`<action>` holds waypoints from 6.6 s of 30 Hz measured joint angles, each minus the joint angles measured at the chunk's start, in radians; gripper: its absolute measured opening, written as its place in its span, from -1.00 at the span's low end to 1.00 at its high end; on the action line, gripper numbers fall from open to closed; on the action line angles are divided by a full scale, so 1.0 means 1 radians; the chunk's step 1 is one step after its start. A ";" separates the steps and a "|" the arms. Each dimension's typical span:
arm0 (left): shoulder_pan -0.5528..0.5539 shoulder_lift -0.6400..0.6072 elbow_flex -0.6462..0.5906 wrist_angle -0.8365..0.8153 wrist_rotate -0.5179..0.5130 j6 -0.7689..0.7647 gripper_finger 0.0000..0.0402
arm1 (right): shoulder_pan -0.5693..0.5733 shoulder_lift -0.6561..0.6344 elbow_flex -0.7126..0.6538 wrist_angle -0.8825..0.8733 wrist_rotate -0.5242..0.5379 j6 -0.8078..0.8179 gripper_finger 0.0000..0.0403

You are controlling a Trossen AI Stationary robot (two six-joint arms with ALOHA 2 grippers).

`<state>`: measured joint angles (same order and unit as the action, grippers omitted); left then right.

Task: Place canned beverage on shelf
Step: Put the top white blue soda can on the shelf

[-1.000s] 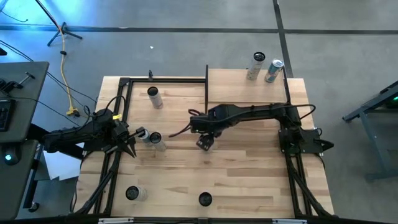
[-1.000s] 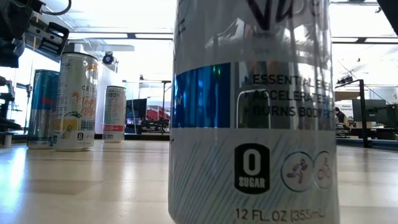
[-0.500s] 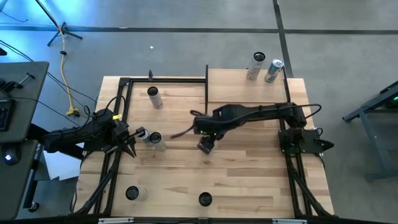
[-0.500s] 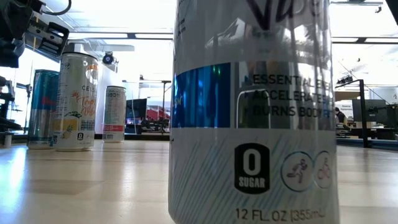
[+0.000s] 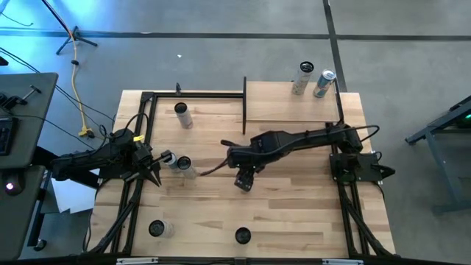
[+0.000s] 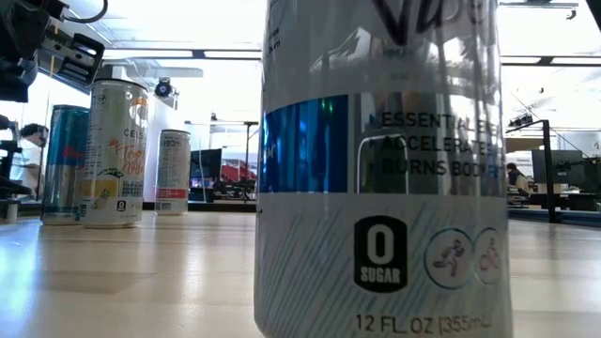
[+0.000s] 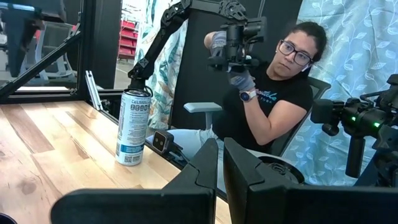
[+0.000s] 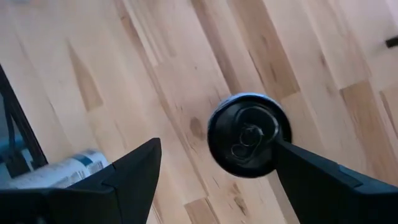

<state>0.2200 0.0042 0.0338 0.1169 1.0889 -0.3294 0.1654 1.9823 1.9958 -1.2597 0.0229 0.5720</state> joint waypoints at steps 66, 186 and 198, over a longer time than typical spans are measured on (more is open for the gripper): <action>0.000 0.000 0.000 0.000 0.000 0.000 -0.98 | -0.047 0.080 -0.029 -0.014 0.030 -0.011 0.37; 0.000 0.000 0.000 -0.015 0.000 0.000 -0.98 | -0.094 -0.543 -0.808 0.251 0.076 0.747 0.27; 0.000 0.000 0.000 -0.015 0.000 0.000 -0.98 | -0.095 -0.549 -0.803 0.133 0.059 0.764 0.28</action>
<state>0.2202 0.0040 0.0338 0.1021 1.0889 -0.3294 0.0704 1.4334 1.1929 -1.1268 0.0819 1.3356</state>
